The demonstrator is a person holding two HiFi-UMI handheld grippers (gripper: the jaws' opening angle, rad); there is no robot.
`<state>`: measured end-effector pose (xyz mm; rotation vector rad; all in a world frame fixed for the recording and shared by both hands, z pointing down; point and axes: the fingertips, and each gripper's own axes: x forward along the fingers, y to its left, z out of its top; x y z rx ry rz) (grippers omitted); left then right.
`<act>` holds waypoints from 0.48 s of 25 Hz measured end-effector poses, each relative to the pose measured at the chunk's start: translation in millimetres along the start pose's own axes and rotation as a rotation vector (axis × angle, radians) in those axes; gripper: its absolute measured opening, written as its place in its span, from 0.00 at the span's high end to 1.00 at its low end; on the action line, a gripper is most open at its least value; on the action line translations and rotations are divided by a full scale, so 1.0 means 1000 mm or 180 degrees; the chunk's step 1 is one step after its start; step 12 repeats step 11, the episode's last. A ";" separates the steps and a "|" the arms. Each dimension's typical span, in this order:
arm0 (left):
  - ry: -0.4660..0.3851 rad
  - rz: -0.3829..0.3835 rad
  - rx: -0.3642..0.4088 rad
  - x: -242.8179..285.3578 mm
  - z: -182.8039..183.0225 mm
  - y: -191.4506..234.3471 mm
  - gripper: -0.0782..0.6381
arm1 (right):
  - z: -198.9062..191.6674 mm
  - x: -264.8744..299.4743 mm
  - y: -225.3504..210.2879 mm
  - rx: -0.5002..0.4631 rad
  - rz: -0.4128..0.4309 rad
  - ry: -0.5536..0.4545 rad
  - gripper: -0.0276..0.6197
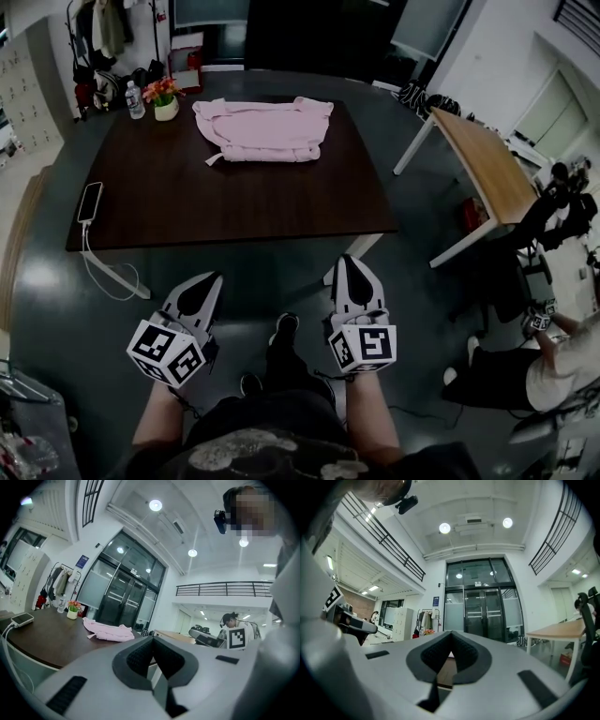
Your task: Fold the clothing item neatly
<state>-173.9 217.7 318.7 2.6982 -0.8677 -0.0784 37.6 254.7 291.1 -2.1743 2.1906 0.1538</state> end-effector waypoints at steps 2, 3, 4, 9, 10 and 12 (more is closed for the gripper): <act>-0.0011 -0.0004 0.0021 -0.001 0.002 0.001 0.88 | -0.001 -0.003 -0.004 -0.0002 -0.0036 0.0020 0.97; -0.0019 -0.0001 0.0011 -0.001 0.003 0.001 0.88 | -0.002 -0.004 -0.006 -0.0002 -0.0057 0.0032 0.97; -0.0023 0.0002 -0.0001 -0.001 0.003 0.001 0.88 | -0.002 -0.004 -0.008 -0.0006 -0.0078 0.0040 0.97; 0.0005 -0.0018 0.0053 0.004 0.000 0.003 0.88 | -0.001 -0.001 -0.014 -0.0033 -0.0138 0.0011 0.97; 0.0012 -0.0020 0.0064 0.005 -0.001 0.004 0.88 | -0.001 0.000 -0.014 -0.0038 -0.0146 0.0012 0.97; 0.0019 -0.0021 0.0074 0.006 -0.002 0.005 0.88 | -0.002 0.001 -0.015 -0.0042 -0.0155 0.0013 0.97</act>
